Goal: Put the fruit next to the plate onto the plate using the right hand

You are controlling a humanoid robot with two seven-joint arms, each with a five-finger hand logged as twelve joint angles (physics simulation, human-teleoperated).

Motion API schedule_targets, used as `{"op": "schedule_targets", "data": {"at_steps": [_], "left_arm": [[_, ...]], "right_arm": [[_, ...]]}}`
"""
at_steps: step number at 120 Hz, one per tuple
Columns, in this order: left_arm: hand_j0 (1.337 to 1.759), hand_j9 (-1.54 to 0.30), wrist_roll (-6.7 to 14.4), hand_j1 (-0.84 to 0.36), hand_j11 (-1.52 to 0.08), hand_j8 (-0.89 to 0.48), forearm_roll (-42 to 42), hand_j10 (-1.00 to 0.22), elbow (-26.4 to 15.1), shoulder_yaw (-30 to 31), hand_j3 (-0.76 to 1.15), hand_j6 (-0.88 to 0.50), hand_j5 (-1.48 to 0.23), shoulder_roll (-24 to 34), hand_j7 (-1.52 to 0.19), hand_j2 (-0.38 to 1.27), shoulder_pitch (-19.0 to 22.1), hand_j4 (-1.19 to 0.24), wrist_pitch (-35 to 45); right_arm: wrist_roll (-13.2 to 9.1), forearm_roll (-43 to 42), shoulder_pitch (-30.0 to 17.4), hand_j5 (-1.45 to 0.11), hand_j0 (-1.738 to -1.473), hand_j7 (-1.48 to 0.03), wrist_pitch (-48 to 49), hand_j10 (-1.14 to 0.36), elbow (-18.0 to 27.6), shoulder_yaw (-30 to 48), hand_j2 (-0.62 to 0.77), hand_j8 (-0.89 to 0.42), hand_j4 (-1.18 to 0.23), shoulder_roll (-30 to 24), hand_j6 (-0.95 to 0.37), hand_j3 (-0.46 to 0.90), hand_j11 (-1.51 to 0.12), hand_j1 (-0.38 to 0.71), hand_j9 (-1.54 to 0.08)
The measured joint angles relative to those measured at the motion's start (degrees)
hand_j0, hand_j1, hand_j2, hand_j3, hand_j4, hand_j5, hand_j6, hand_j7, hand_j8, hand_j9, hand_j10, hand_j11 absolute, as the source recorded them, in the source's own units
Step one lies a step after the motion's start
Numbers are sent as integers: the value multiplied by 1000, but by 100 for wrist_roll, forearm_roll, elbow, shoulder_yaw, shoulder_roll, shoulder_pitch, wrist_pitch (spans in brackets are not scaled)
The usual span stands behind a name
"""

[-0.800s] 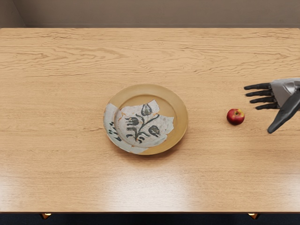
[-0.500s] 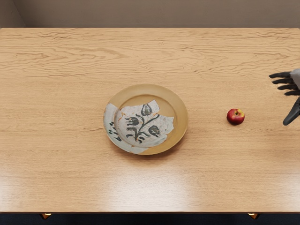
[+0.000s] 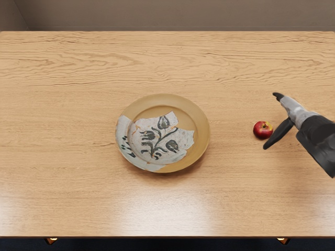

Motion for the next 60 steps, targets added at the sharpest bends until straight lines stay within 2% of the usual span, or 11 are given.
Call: {"op": "schedule_targets", "data": {"at_steps": [12,37,60], "left_arm": [[1658,-7,0,343,-7,-6,0,-6,0,0,0,-6,-7,0,-7,1,6,-6,-2],[1658,-7,0,343,-7,-6,0,-6,0,5,0,-6,-7,0,-7,1,18,-6,-4],[1658,-7,0,343,-7,-6,0,-6,-2,8,0,-6,-7,0,-7,1,22,-6,-5]], "right_arm": [[0,-195,-53,-12,-1658,-11,-195,-12,-130,-39,1,-13,-12,283,-14,0,-11,-339,-11],[16,-300,-108,-145,-1658,-145,-267,-114,-211,-105,-20,-115,-114,413,-116,0,-145,-217,-145],[23,-314,-73,-356,-1658,-355,180,-276,-251,-91,-52,-277,-276,313,-278,0,-356,-23,-356]]}}
